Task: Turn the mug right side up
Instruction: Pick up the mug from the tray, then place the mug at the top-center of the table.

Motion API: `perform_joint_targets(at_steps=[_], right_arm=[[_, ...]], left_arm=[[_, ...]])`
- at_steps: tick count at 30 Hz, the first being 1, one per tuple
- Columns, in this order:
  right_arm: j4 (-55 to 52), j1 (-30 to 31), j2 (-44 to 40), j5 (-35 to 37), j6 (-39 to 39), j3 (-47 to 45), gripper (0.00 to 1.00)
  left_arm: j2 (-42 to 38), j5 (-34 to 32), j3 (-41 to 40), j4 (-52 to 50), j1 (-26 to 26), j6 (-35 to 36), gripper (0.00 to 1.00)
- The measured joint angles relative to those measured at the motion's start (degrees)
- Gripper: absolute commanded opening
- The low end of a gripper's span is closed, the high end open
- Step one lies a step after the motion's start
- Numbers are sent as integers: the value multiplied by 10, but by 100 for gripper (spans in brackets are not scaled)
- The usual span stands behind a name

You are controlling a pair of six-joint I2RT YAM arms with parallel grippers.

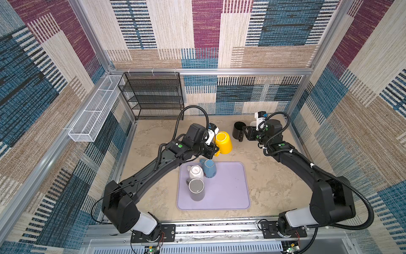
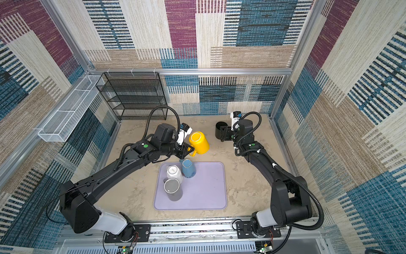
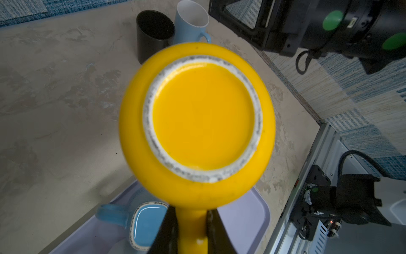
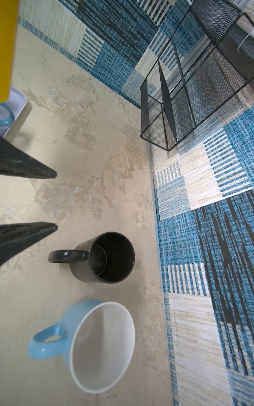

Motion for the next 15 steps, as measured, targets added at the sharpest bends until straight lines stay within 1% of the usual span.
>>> perform_joint_targets(at_steps=[7, 15], right_arm=[[52, 0, -8, -54, 26, -25, 37], [144, 0, -16, -135, 70, -53, 39]], left_arm=[[-28, 15, -14, 52, 38, -22, 0], [-51, 33, -27, 123, 82, -45, 0]])
